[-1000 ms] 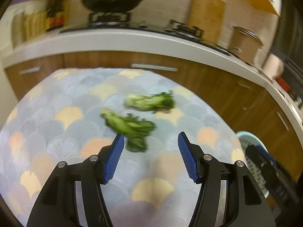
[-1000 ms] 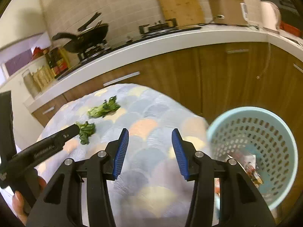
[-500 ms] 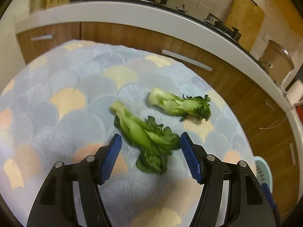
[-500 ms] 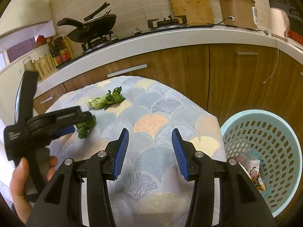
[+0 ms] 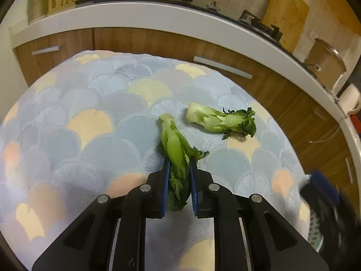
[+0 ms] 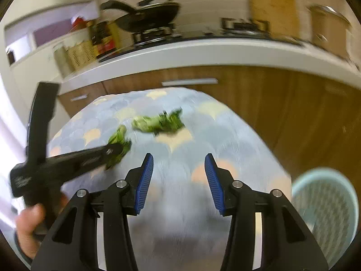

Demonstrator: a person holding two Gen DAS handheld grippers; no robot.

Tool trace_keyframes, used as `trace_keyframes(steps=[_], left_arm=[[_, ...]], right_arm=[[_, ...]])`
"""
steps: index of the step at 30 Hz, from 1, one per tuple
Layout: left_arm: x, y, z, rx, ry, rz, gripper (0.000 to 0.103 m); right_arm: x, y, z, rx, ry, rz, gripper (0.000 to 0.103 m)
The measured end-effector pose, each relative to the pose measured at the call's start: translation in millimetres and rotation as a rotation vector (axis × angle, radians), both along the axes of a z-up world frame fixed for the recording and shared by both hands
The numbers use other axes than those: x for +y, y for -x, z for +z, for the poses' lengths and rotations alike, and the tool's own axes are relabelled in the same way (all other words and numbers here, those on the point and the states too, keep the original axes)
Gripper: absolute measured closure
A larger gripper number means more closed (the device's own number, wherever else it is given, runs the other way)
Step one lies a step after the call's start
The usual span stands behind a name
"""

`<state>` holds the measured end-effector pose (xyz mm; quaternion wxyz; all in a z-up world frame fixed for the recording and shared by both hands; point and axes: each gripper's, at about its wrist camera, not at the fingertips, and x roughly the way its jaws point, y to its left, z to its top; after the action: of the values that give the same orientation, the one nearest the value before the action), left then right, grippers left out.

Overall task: Collect trash
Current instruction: 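Grasp a bok choy leaf with the left tool while the right tool grasps the other leaf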

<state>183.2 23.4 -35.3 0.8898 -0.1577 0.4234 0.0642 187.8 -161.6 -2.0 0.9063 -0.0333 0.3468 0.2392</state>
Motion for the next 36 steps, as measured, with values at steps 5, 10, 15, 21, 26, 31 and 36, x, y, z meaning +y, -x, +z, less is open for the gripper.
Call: trace_keyframes(steps=[5, 10, 15, 21, 26, 31, 36], left_arm=[[32, 16, 1, -0.033, 0.050, 0.024, 0.089], [50, 26, -1, -0.093, 0.009, 0.066, 0.089], [62, 27, -2, -0.111, 0.081, 0.078, 0.089], [68, 35, 3, -0.147, 0.065, 0.112, 0.089], [74, 39, 5, -0.148, 0.049, 0.146, 0.088], [75, 38, 3, -0.142, 0.065, 0.133, 0.088], [70, 38, 4, -0.147, 0.042, 0.114, 0.088]], right_arm=[[30, -39, -9, 0.031, 0.034, 0.123, 0.050], [44, -77, -18, 0.080, -0.004, 0.140, 0.049], [53, -83, -31, 0.145, 0.007, 0.178, 0.070], [63, -56, -26, 0.191, -0.043, 0.224, 0.077], [75, -17, -9, 0.174, -0.039, 0.303, 0.077], [76, -7, -3, 0.075, 0.043, 0.260, 0.076], [78, -35, -7, 0.011, 0.052, 0.182, 0.042]])
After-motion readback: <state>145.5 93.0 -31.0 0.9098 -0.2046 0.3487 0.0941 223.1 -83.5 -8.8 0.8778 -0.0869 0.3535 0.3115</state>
